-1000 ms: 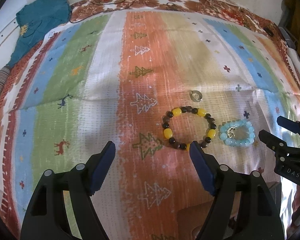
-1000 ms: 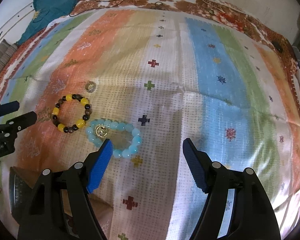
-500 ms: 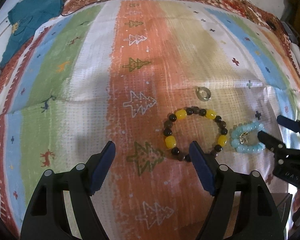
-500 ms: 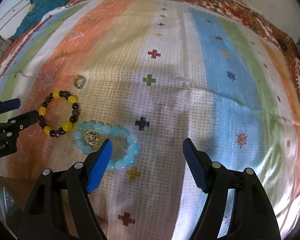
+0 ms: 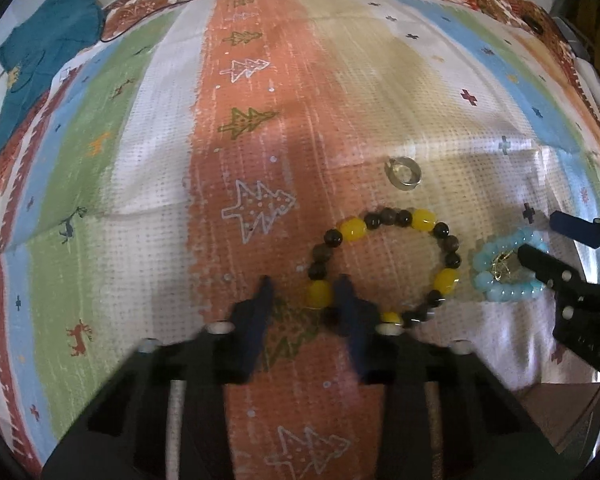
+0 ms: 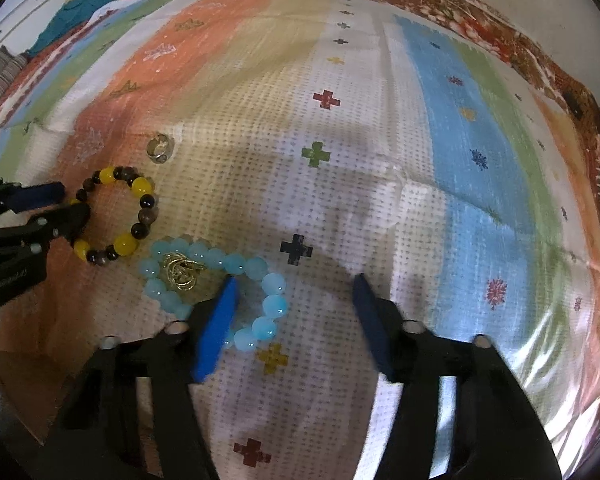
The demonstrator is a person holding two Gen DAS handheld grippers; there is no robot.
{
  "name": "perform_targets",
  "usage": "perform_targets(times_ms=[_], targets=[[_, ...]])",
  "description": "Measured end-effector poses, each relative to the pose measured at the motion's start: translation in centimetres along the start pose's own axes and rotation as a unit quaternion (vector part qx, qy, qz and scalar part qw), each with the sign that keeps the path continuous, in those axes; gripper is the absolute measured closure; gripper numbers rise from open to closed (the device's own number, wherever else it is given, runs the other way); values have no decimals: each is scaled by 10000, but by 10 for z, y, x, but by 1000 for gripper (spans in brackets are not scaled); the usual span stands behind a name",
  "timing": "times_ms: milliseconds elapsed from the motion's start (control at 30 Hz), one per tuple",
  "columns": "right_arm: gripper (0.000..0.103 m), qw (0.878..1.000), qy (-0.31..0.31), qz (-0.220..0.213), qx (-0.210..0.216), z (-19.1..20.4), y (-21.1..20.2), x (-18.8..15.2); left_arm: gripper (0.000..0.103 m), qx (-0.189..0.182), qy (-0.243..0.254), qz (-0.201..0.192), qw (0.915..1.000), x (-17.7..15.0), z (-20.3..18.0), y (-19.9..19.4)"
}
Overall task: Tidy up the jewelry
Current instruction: 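Grasp the yellow-black bead bracelet with the left tool while the right tool grasps the light-blue bracelet, then carry both held bracelets over the silver tin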
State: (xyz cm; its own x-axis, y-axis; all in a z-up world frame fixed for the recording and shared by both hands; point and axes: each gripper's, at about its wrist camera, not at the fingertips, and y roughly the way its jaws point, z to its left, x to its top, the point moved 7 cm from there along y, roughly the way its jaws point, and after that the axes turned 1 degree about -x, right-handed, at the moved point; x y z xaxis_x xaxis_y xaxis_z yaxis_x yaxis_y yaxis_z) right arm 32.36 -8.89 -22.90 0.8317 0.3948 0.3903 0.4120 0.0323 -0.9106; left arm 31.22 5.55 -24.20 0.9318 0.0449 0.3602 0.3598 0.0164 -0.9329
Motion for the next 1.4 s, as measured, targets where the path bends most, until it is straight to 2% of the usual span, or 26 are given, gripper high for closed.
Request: perform_targets(times_ms=[33, 67, 100, 133, 167, 400, 600, 1100, 1400], targets=[[71, 10000, 14, -1, -32, 0, 0, 0, 92, 24, 14, 5, 10000, -1, 1, 0], [75, 10000, 33, 0, -71, -1, 0, 0, 92, 38, 33, -1, 10000, -1, 1, 0], [85, 10000, 34, 1, -71, -1, 0, 0, 92, 56, 56, 2, 10000, -2, 1, 0], [90, 10000, 24, -3, -80, -1, -1, 0, 92, 76, 71, 10, 9999, -3, 0, 0], [91, 10000, 12, -17, -90, -1, -1, 0, 92, 94, 77, 26, 9999, -2, -1, -1], [91, 9996, 33, -261, -55, -4, -15, 8, 92, 193, 51, -30, 9998, -3, -2, -17], [91, 9982, -6, -600, -11, 0, -40, 19, 92, 102, -8, -208, 9997, 3, -4, -38], [91, 9940, -4, -1086, 158, 9, -81, 31, 92, -107, -25, -542, 9985, 6, -14, -80], [91, 9929, 35, -1170, 205, 11, -96, 25, 92, -159, -112, -667, 9976, 2, -9, -101]])
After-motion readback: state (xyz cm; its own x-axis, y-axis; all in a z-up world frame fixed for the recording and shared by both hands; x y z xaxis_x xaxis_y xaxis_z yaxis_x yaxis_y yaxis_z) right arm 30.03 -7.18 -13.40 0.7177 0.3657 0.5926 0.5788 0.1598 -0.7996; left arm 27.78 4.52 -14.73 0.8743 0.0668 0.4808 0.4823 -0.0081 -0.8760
